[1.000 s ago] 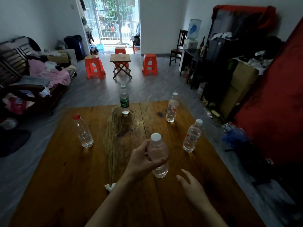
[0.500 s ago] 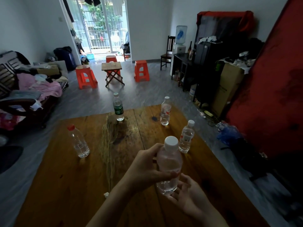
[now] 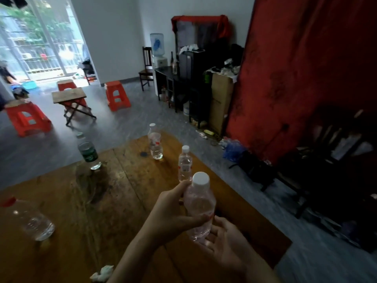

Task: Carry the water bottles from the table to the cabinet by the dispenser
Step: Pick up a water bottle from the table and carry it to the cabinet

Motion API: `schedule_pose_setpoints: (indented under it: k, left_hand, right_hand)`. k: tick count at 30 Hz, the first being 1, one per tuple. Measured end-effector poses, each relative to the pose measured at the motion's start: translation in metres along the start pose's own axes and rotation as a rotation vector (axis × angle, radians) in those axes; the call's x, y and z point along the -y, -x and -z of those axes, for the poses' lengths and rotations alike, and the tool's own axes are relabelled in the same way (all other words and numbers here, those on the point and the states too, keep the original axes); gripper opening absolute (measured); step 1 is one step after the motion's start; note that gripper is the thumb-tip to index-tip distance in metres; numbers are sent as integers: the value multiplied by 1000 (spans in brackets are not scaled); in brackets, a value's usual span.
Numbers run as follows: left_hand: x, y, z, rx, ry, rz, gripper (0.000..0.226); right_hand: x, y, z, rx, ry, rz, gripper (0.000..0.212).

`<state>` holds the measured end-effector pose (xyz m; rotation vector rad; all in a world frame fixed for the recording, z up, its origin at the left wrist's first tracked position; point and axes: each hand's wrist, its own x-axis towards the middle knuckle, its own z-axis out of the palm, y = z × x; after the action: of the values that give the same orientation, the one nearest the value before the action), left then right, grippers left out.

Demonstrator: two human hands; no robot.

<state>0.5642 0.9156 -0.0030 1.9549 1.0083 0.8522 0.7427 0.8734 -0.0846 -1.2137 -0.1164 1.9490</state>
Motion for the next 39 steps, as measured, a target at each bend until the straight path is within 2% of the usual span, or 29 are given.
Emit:
schedule_pose_setpoints:
  k: [8,14,23,31,39]
  left_hand:
    - [-50,-42,-94,242,106,-36,59]
    - [-113,-60,-185,344,124,-95,48]
    - [-214,-66,-355,457,161,-244,51]
    - [-269,-91,-443,540,152,-301,53]
    - [-276,-159,-497,526,91,-344,56]
  right_hand:
    - [21,68,92,-142,-165,169,50]
    - [36,134,176,-200,-259,309,51]
    - [61,241,328,-275,-309,422,58]
    - [89,294,418,-223,-335,496,62]
    - [149,276,474,-150,-360,529,59]
